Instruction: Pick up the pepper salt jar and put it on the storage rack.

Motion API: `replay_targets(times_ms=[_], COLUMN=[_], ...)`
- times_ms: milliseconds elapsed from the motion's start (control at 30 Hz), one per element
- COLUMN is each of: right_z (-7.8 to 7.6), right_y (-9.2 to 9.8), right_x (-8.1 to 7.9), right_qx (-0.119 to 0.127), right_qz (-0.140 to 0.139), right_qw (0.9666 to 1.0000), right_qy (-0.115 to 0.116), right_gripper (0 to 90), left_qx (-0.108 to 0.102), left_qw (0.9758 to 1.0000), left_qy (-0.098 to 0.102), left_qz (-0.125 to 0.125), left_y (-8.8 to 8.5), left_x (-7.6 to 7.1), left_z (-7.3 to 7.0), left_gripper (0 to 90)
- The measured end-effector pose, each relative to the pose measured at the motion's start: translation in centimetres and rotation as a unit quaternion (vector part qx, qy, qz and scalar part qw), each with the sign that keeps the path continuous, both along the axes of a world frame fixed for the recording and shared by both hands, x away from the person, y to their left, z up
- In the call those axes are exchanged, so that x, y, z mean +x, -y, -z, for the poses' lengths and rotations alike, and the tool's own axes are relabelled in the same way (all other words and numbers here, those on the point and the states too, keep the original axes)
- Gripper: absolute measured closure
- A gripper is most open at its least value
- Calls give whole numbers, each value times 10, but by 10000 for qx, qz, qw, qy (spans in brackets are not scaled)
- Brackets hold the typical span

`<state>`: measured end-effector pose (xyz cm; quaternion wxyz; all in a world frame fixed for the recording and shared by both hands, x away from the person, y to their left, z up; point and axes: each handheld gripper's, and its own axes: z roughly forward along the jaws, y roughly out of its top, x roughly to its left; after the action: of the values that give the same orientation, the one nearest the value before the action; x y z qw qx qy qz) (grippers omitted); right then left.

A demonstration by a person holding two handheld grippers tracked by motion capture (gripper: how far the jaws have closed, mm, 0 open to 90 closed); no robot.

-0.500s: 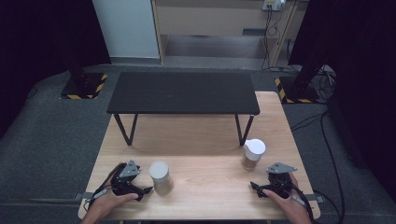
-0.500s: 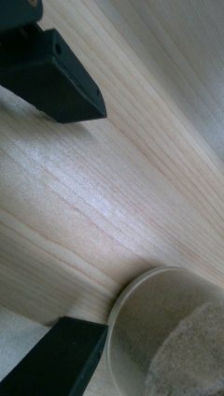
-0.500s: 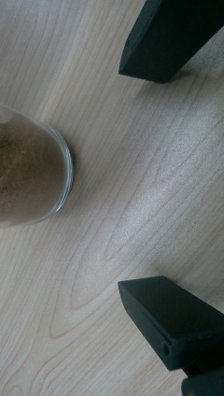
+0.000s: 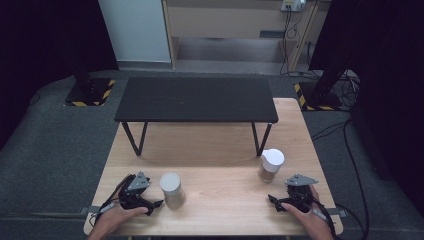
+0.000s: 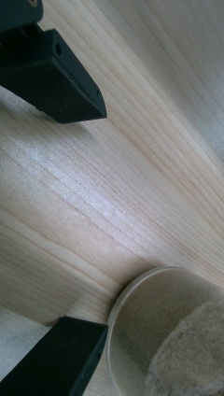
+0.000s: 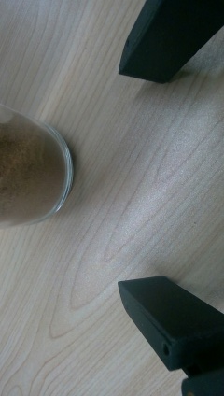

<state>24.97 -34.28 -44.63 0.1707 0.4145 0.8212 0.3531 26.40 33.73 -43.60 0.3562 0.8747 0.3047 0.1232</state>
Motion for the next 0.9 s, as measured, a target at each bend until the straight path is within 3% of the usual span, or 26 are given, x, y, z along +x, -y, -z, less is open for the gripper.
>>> replay_targets(times_ms=[333, 900], right_z=[0, 0], right_y=[0, 0], right_x=[0, 0], right_qx=[2, 1], right_qz=[3, 1], right_qw=[10000, 10000], right_qy=[-2, 1], right_gripper=[13, 13], left_qx=[-40, -122], left_qw=[10000, 9987], left_qy=[21, 88], left_qz=[79, 496], left_y=[-3, -1], left_x=[-1, -5], left_z=[0, -10], left_gripper=[13, 14])
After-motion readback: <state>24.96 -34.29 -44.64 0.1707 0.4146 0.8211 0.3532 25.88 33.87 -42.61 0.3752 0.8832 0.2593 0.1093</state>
